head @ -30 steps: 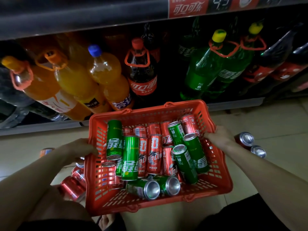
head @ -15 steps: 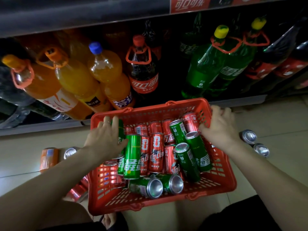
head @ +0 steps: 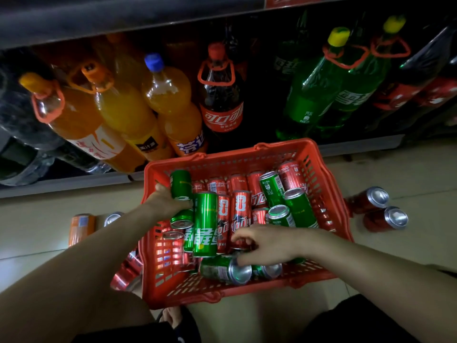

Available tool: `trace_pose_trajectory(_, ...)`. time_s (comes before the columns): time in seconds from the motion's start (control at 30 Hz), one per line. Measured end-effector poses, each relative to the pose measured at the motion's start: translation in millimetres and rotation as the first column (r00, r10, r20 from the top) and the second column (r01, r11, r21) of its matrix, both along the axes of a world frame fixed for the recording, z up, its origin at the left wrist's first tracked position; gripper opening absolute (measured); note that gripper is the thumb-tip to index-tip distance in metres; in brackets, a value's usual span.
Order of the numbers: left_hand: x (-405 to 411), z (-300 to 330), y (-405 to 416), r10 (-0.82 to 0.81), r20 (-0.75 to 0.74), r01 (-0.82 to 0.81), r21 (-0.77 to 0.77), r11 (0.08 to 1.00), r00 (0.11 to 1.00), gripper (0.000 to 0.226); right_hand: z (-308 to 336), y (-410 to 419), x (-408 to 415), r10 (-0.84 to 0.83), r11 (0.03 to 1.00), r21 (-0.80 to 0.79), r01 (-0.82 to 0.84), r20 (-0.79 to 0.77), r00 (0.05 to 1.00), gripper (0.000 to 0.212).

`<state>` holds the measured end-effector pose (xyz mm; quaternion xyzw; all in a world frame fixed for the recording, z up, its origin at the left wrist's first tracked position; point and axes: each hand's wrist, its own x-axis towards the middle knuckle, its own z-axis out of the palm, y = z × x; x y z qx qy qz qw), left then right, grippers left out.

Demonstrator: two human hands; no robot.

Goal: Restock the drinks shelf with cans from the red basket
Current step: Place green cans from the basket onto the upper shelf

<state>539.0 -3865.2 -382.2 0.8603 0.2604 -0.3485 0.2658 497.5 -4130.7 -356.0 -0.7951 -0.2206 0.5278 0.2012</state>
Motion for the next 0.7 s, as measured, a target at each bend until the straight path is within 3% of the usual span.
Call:
trace_pose_trajectory(0.03, -0.3, -2.1, 2.0, 0.023, -0.01, -0.023, -0.031, 0.999, 1.0, 0.094, -0.9, 1.2, -2.7, 0.035, 0.999, -0.02, -0.036, -0.021, 0.999, 0.07)
trace_pose_trajectory(0.13, -2.7, -1.9, 4.9, -0.015, -0.031, 0.011, -0.119, 0.993, 0.999, 0.028, -4.5, 7.2, -15.8, 0.132, 0.984, -0.118, -0.136, -0.038, 0.99, 0.077)
trace_pose_trajectory(0.17, -4.9, -1.3, 5.5, -0.042, -0.039, 0.037, -0.126, 0.991, 0.998, 0.022, -6.9, 10.1, -22.0, 0.149, 0.978, -0.142, -0.151, -0.024, 0.989, 0.078)
trace_pose_trajectory(0.3, -18.1, 2.9, 4.3, -0.068, -0.142, 0.038, -0.2, 0.979, 0.988, 0.058, -14.6, 18.8, -34.2, 0.163, 0.975, -0.169, -0.145, 0.097, 0.982, 0.076)
trace_pose_trajectory(0.47, -31.1, 2.5, 0.5, -0.037, -0.192, -0.025, -0.309, 0.951, 0.981, 0.113, -14.5, 21.3, -26.4, 0.181, 0.977, -0.139, -0.159, 0.167, 0.969, 0.049)
trace_pose_trajectory(0.63, -31.9, 14.5, -20.7, -0.077, -0.203, -0.009, -0.391, 0.92, 0.976, 0.099, -18.5, 17.5, -24.2, 0.062, 0.992, -0.118, -0.046, 0.133, 0.989, 0.049)
trace_pose_trajectory(0.7, -31.9, 13.5, -28.6, -0.134, -0.157, 0.067, -0.371, 0.926, 0.978, 0.101, -21.7, 14.4, -27.4, 0.017, 0.993, -0.116, -0.005, 0.102, 0.995, 0.063)
